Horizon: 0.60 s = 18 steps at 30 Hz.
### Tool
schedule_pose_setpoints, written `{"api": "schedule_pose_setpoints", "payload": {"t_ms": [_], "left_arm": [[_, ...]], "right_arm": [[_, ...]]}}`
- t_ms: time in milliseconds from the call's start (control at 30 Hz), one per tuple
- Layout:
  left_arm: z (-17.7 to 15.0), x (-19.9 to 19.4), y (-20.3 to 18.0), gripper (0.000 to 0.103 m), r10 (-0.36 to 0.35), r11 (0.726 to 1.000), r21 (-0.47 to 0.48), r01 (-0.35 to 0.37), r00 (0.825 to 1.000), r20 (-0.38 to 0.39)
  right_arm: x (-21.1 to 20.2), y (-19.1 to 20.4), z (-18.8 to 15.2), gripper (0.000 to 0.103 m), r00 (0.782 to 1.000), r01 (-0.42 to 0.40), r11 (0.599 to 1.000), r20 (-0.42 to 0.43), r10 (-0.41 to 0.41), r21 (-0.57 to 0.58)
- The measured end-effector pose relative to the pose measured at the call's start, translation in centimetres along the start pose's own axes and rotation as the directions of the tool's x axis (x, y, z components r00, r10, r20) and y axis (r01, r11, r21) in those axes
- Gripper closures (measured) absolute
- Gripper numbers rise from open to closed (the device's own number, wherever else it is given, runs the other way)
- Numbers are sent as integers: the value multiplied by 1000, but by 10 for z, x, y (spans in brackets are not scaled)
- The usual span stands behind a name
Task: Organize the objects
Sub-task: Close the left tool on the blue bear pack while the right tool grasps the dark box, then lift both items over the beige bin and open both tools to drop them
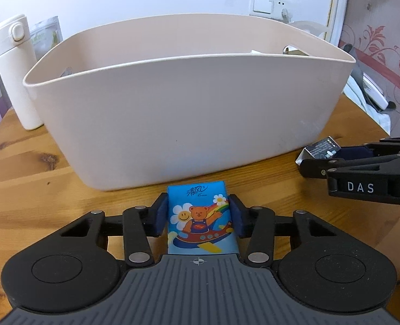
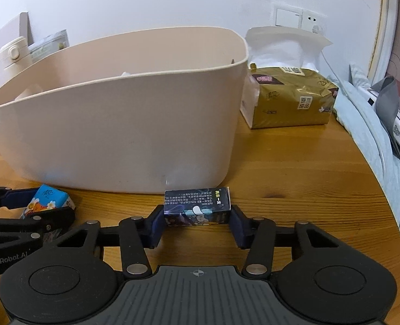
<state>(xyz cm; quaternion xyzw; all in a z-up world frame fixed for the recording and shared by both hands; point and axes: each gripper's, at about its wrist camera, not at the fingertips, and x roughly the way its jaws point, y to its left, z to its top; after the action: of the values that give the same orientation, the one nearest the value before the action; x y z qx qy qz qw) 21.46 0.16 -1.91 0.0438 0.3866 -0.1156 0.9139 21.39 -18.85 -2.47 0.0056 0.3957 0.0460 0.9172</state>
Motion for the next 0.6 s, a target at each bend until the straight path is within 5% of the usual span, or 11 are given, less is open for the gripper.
{"api": "schedule_pose_setpoints", "payload": {"t_ms": [600], "left_arm": [[-2,-53,9,56,-16,1000,2,16,998,64]], "right_arm": [[-57,-6,-18,56,998,-31,999,54,29,27]]}}
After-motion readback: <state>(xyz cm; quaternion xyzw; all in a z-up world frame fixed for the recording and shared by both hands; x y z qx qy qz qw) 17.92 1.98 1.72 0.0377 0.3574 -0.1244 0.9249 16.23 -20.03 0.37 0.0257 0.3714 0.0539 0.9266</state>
